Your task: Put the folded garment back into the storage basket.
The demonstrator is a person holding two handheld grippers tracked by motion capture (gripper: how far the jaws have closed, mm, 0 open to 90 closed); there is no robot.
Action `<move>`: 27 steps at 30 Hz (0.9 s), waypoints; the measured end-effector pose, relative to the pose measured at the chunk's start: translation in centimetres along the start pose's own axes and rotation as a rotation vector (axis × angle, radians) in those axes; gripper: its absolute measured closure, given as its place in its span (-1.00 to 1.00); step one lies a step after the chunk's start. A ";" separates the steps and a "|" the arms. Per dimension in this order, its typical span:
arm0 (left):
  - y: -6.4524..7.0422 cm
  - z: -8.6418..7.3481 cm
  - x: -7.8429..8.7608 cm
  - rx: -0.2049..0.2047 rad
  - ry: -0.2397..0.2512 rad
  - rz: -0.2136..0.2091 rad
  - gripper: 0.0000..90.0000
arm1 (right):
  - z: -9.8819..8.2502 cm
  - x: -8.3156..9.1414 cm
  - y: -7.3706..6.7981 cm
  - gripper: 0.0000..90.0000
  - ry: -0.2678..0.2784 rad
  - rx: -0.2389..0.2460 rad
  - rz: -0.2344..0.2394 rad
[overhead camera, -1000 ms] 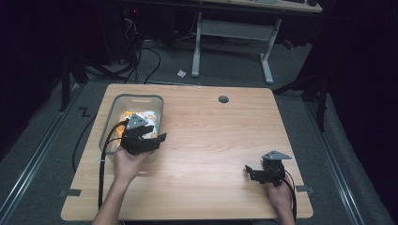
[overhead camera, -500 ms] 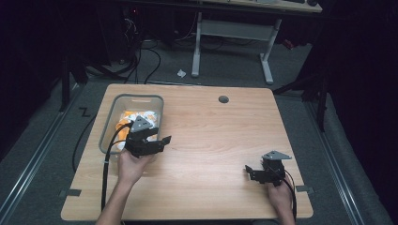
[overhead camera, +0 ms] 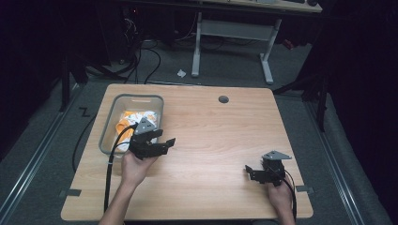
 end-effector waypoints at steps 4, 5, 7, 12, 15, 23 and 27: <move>0.3 0.0 -0.1 -0.005 0.001 -0.009 -0.14 | 0.0 0.0 0.0 -0.69 -0.001 -0.001 0.000; 0.5 0.0 -0.2 -0.007 0.002 -0.014 -0.14 | 0.0 0.0 0.0 -0.69 0.000 0.000 0.000; 0.7 0.1 -0.3 -0.009 0.003 -0.018 -0.14 | 0.0 0.0 0.0 -0.69 0.000 0.000 0.000; 1.3 0.1 -0.5 -0.018 0.003 -0.030 -0.14 | 0.0 0.0 0.0 -0.69 0.000 0.000 0.000; 1.4 0.1 -0.5 -0.020 0.005 -0.033 -0.14 | 0.0 0.0 0.0 -0.69 0.000 -0.003 0.000; 2.3 0.2 -0.8 -0.033 0.004 -0.052 -0.14 | 0.0 0.0 0.0 -0.69 0.000 -0.003 0.000; 2.6 0.2 -1.0 -0.031 0.006 -0.062 -0.14 | 0.0 0.0 0.0 -0.69 0.000 -0.003 0.000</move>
Point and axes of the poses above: each handheld gripper's, and its own axes: x roughly backward along the jaws, z roughly out of its top, y roughly to its right, the point moved 8 cm from there along -x, roughly forward along the jaws, and after that the axes turned 12 degrees about -y, right-handed, at the moved point
